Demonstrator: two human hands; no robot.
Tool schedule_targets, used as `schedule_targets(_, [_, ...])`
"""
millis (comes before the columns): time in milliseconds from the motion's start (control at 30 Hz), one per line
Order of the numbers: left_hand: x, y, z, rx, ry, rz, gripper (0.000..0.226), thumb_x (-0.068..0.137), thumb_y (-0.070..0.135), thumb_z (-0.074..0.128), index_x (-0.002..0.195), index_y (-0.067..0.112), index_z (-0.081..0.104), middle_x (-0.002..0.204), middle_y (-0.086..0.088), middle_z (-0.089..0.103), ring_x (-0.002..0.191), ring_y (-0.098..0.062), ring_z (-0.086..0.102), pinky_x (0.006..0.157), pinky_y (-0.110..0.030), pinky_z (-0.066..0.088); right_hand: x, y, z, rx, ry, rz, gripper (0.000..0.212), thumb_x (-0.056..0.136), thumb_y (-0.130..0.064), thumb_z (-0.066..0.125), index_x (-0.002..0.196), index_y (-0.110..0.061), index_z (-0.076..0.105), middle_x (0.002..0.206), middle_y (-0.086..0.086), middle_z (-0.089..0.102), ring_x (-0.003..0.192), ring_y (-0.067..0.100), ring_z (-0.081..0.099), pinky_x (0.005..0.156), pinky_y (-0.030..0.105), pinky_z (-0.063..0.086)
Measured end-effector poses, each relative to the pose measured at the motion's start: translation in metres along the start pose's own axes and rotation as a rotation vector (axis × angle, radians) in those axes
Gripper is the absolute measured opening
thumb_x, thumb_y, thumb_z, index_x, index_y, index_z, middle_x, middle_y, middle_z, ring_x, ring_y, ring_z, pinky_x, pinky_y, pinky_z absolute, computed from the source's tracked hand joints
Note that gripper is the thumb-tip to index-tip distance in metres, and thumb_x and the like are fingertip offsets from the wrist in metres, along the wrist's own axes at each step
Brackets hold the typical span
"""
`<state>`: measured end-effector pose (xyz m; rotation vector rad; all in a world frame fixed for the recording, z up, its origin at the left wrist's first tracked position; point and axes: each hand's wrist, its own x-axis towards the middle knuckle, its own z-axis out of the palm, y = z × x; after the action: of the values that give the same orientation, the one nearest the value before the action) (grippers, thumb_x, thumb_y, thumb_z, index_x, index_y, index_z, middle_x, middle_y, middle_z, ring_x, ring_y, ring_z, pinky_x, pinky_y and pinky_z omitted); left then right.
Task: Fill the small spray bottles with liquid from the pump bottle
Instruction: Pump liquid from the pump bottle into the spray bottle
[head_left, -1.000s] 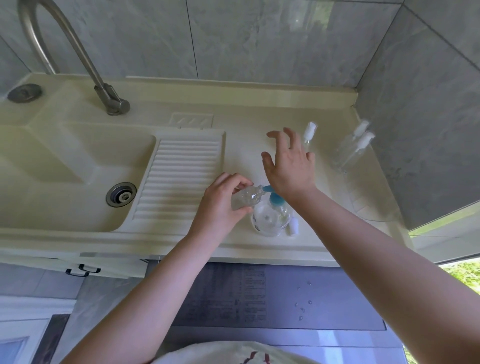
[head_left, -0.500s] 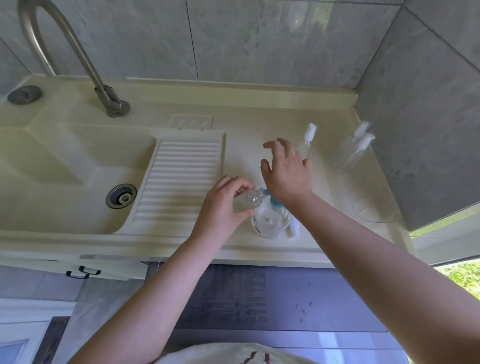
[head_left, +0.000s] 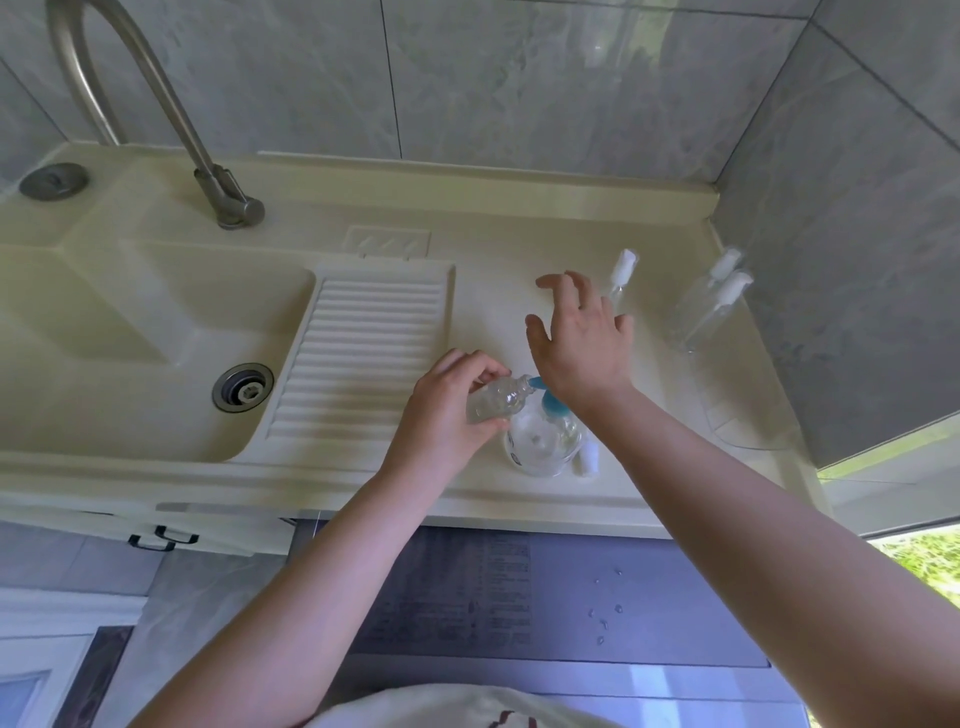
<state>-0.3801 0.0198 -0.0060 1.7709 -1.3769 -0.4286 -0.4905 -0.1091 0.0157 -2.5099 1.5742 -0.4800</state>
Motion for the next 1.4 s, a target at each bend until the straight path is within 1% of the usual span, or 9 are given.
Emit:
schedule_targets(100, [-0.001, -0.001, 0.001, 0.0, -0.007, 0.001, 0.047, 0.061, 0.003, 0.087, 0.101, 0.019, 0.068, 0.098, 0.009, 0.058, 0.09, -0.006, 0.062, 0.084, -0.016, 0.049, -0.004, 0.0, 0.005, 0.015, -0.038, 0.021, 0.04, 0.097, -0.036, 0.044, 0.135, -0.027, 0.046, 0.148, -0.001, 0.043, 0.118, 0.028, 0.051, 0.092, 0.04, 0.029])
schedule_targets(267, [-0.001, -0.002, 0.001, -0.003, -0.01, -0.009, 0.047, 0.062, 0.005, 0.087, 0.101, 0.021, 0.068, 0.099, 0.009, 0.058, 0.092, -0.002, 0.06, 0.085, -0.012, 0.046, 0.0, 0.001, -0.001, 0.021, 0.011, 0.014, 0.04, 0.098, -0.038, 0.044, 0.136, -0.027, 0.045, 0.147, -0.003, 0.043, 0.12, 0.027, 0.049, 0.09, 0.039, 0.028])
schedule_targets(433, [-0.003, -0.001, 0.002, -0.026, -0.016, -0.032, 0.047, 0.061, 0.004, 0.087, 0.1, 0.023, 0.067, 0.098, 0.012, 0.057, 0.09, -0.005, 0.062, 0.083, -0.017, 0.049, -0.002, 0.001, 0.005, 0.052, -0.135, 0.09, 0.045, 0.094, -0.044, 0.044, 0.136, -0.029, 0.044, 0.143, 0.001, 0.046, 0.123, 0.027, 0.047, 0.098, 0.041, 0.028])
schedule_targets(600, [0.0, -0.002, 0.0, -0.029, -0.012, -0.027, 0.047, 0.061, 0.004, 0.087, 0.099, 0.022, 0.067, 0.098, 0.01, 0.057, 0.089, -0.005, 0.062, 0.083, -0.017, 0.049, 0.001, -0.001, -0.002, 0.041, -0.036, 0.057, 0.047, 0.094, -0.046, 0.046, 0.137, -0.027, 0.044, 0.141, 0.0, 0.05, 0.119, 0.028, 0.048, 0.093, 0.04, 0.029])
schedule_targets(767, [-0.001, -0.003, 0.001, -0.031, -0.024, -0.026, 0.046, 0.062, 0.004, 0.087, 0.099, 0.022, 0.067, 0.098, 0.011, 0.057, 0.09, -0.001, 0.061, 0.084, -0.013, 0.047, -0.003, -0.002, 0.002, 0.043, -0.056, 0.115, 0.048, 0.092, -0.046, 0.046, 0.136, -0.027, 0.045, 0.138, -0.001, 0.052, 0.117, 0.028, 0.05, 0.091, 0.04, 0.028])
schedule_targets(900, [0.001, -0.003, 0.002, -0.034, -0.021, -0.017, 0.046, 0.062, 0.005, 0.087, 0.098, 0.023, 0.067, 0.097, 0.011, 0.057, 0.091, -0.002, 0.061, 0.084, -0.018, 0.049, 0.001, -0.002, -0.004, 0.021, -0.029, 0.056, 0.049, 0.094, -0.048, 0.047, 0.139, -0.027, 0.043, 0.139, 0.001, 0.052, 0.12, 0.029, 0.048, 0.092, 0.041, 0.029])
schedule_targets(1033, [0.003, -0.003, 0.004, -0.03, -0.016, -0.001, 0.046, 0.061, 0.006, 0.086, 0.099, 0.024, 0.066, 0.098, 0.012, 0.058, 0.093, -0.002, 0.061, 0.086, -0.022, 0.051, -0.001, 0.0, -0.002, -0.017, -0.025, 0.105, 0.049, 0.091, -0.049, 0.046, 0.136, -0.028, 0.045, 0.135, -0.002, 0.055, 0.116, 0.027, 0.05, 0.089, 0.04, 0.029])
schedule_targets(1233, [0.004, -0.003, 0.004, -0.024, -0.022, 0.005, 0.046, 0.062, 0.006, 0.086, 0.099, 0.024, 0.066, 0.098, 0.011, 0.057, 0.094, -0.001, 0.059, 0.085, -0.015, 0.047, 0.001, 0.0, -0.009, -0.053, 0.026, 0.057, 0.052, 0.093, -0.054, 0.046, 0.138, -0.028, 0.044, 0.137, -0.002, 0.055, 0.118, 0.03, 0.049, 0.089, 0.041, 0.03])
schedule_targets(1400, [0.003, -0.004, 0.003, -0.023, -0.015, 0.004, 0.046, 0.061, 0.005, 0.086, 0.099, 0.022, 0.067, 0.097, 0.011, 0.057, 0.092, 0.0, 0.059, 0.083, -0.008, 0.042, -0.004, -0.002, -0.003, -0.029, 0.014, 0.089, 0.048, 0.093, -0.047, 0.046, 0.136, -0.028, 0.047, 0.135, -0.002, 0.056, 0.115, 0.03, 0.05, 0.089, 0.041, 0.03])
